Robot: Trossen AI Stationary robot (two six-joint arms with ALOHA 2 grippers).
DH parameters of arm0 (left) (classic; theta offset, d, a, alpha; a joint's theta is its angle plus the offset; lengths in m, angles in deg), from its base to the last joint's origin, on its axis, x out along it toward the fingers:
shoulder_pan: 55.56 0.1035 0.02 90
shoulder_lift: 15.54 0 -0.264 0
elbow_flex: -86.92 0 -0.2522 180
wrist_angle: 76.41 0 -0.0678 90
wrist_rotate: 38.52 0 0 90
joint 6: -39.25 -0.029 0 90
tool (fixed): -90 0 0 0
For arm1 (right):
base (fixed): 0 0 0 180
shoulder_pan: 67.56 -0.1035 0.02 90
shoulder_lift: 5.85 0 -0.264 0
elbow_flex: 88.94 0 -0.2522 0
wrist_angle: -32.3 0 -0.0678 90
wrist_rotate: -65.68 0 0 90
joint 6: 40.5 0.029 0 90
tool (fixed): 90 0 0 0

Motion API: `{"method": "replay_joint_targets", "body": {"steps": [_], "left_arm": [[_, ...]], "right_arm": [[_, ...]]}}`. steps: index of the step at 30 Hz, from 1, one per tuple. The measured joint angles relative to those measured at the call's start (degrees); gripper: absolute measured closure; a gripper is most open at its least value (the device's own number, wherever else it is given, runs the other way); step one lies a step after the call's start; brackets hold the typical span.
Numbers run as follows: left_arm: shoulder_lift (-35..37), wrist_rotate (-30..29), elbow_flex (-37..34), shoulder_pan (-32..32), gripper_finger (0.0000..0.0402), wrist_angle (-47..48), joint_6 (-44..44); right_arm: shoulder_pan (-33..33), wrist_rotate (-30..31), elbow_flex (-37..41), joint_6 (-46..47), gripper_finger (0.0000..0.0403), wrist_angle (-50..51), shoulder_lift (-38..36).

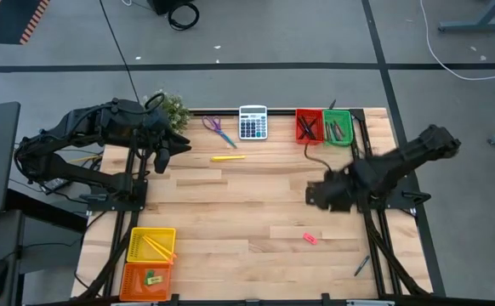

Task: Sort crayons/erasers/pens/pencils in bins
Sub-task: Put the pink eraser into the orange bin

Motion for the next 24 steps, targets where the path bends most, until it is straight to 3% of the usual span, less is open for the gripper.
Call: {"method": "replay_joint_targets", "body": {"steps": [3,6,9,15,21,24], "left_arm": [[0.0,0.0,0.0,0.0,0.0286,0.0,-0.1],[0.0,0.0,0.0,0.0,0.0283,0.0,-0.5],[0.0,0.0,0.0,0.0,0.0284,-0.1,-0.9],[0.0,2.6,0.0,0.0,0.0289,-0.1,-3.0],[0.0,2.7,0.0,0.0,0.0285,-0.1,-2.7],[0.0,2.7,0.0,-0.1,0.0283,0.0,-1.7]], "right_arm": [[-6.6,-0.7,0.0,8.9,0.0274,-2.7,3.1],[-9.2,-6.9,0.0,10.4,0.0274,-4.6,8.0],[-10.2,-6.5,0.0,8.7,0.0273,-8.6,12.2],[-9.3,0.5,0.0,-8.1,0.0274,-21.6,19.0],[-8.1,-3.0,0.0,-32.2,0.0274,-19.4,24.6],[-8.1,-3.0,0.0,-39.6,0.0274,-16.0,26.6]]}}
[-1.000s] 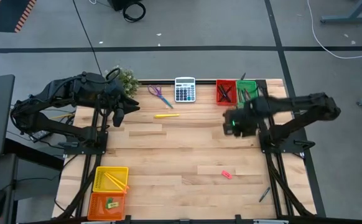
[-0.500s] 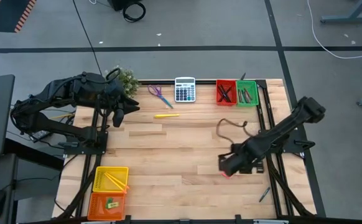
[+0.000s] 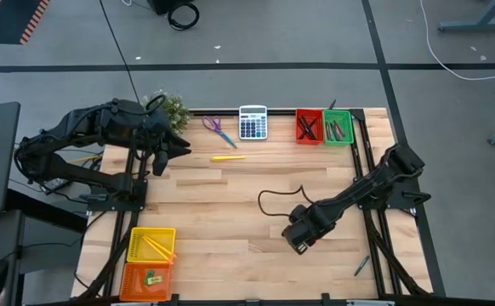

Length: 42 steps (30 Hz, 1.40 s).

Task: Sort crayons/erasers/pens/pencils in bins
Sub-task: Put the pink eraser into the orange bin

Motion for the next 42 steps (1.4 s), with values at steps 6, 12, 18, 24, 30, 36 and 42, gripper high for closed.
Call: {"method": "replay_joint_targets", "body": {"steps": [6,12,18,24,30,36,42], "left_arm": [[0.0,0.0,0.0,-0.7,0.0284,0.0,4.5],[0.0,-0.1,0.0,-2.4,0.0281,0.0,11.3],[0.0,-0.3,0.0,-4.5,0.0288,0.0,15.6],[0.0,-1.2,0.0,-5.9,0.0291,-0.3,22.2],[0.0,-3.5,0.0,-7.9,0.0292,-0.3,25.7],[0.0,-9.3,0.0,-10.1,0.0294,-1.4,27.2],[-1.7,-10.2,0.0,-10.3,0.0294,-4.7,24.0]], "right_arm": [[0.0,-1.2,2.6,-7.0,0.0274,-3.4,2.3],[-0.3,-2.4,9.8,-7.4,0.0273,-10.5,1.8],[-0.3,-1.9,13.6,-11.2,0.0273,-16.8,1.6],[-0.6,1.9,13.9,-11.3,0.0283,-17.5,1.5],[-0.7,3.5,14.0,-12.3,0.0308,-17.0,1.4],[-0.7,5.5,14.5,-14.0,0.0363,-17.6,-1.6],[-0.1,13.0,14.5,-12.7,0.0379,-18.2,-11.2]]}}
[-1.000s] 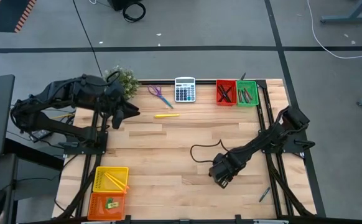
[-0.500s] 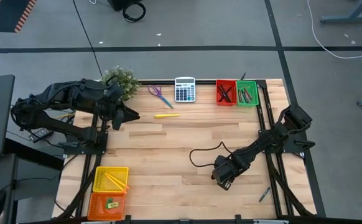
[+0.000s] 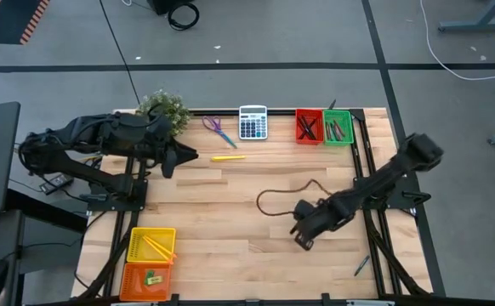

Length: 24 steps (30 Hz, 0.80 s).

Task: Sort crayons/erasers/pens/pencils in bins
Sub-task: Put the pink eraser into the orange bin

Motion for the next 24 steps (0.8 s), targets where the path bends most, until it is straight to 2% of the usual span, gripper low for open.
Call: {"method": "replay_joint_targets", "body": {"steps": [2,5,8,11,14,17,19,24], "left_arm": [[-0.9,0.8,0.0,0.0,0.0294,-1.2,-2.1],[-2.4,2.6,0.0,0.0,0.0294,-3.3,-5.1],[-3.8,3.0,0.0,0.0,0.0294,-7.5,-5.9],[-6.0,5.1,0.0,0.0,0.0294,-15.7,-5.6],[-8.9,11.2,0.0,0.0,0.0294,-25.3,-5.9],[-12.6,15.5,0.0,-0.2,0.0294,-34.2,-5.9],[-15.2,15.8,0.0,-0.4,0.0294,-38.7,-6.4],[-22.4,14.6,0.0,-0.7,0.0287,-40.7,-9.2]], "right_arm": [[-0.2,2.3,-0.1,0.8,0.0379,-0.1,-5.3],[0.0,10.3,-1.3,0.8,0.0379,-2.6,-13.7],[-0.1,17.1,-1.6,-5.6,0.0379,-9.5,-20.9],[1.1,20.3,-1.8,-12.7,0.0379,-17.6,-26.3],[3.1,20.2,-1.8,-15.8,0.0379,-21.2,-29.2],[5.0,17.0,-1.8,-16.6,0.0379,-22.6,-29.9],[5.8,14.7,-1.8,-16.6,0.0379,-22.5,-29.2],[6.2,12.5,-1.8,-16.8,0.0379,-24.6,-26.9]]}}
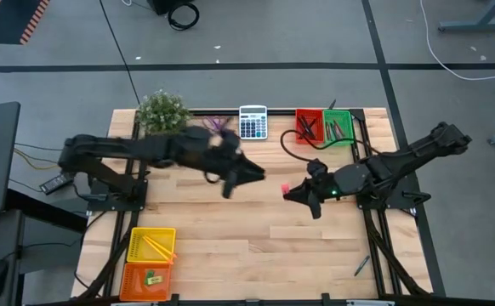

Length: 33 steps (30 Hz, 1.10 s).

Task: Sort crayons/erasers/pens/pencils in bins
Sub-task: Put the pink eraser into the orange bin

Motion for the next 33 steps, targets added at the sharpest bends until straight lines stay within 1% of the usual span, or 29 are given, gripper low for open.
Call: {"method": "replay_joint_targets", "body": {"steps": [7,10,12,15,22,26,30,33], "left_arm": [[-8.6,0.0,0.0,-3.2,0.0265,-2.1,0.2],[-10.8,-0.6,0.0,-4.3,0.0253,-8.1,1.8],[-11.6,-2.3,0.0,-5.1,0.0246,-13.2,1.9],[-11.8,-5.5,0.0,-5.9,0.0238,-15.8,1.8],[-11.8,-6.0,0.0,-5.8,0.0238,-13.9,1.9],[-11.8,-8.6,0.0,-5.9,0.0246,-12.0,1.4],[-11.8,-8.9,0.0,-5.9,0.0250,-11.9,0.3],[-11.3,-10.5,0.0,-6.1,0.0249,-11.5,-2.2]], "right_arm": [[0.0,-0.9,0.0,-5.3,0.0379,-6.3,1.1],[0.0,-1.6,0.0,-5.5,0.0379,-6.0,1.2],[0.0,-2.4,0.0,-5.4,0.0379,-6.2,1.3],[-0.1,-3.0,0.0,-5.3,0.0379,-7.9,1.3],[-0.1,-3.0,0.0,-6.2,0.0379,-8.6,1.3],[-0.1,-3.6,0.0,-5.9,0.0379,-8.6,1.3],[-0.1,-3.9,0.0,-5.9,0.0379,-8.8,1.3],[-0.1,-3.8,0.0,-5.8,0.0379,-8.6,1.3]]}}
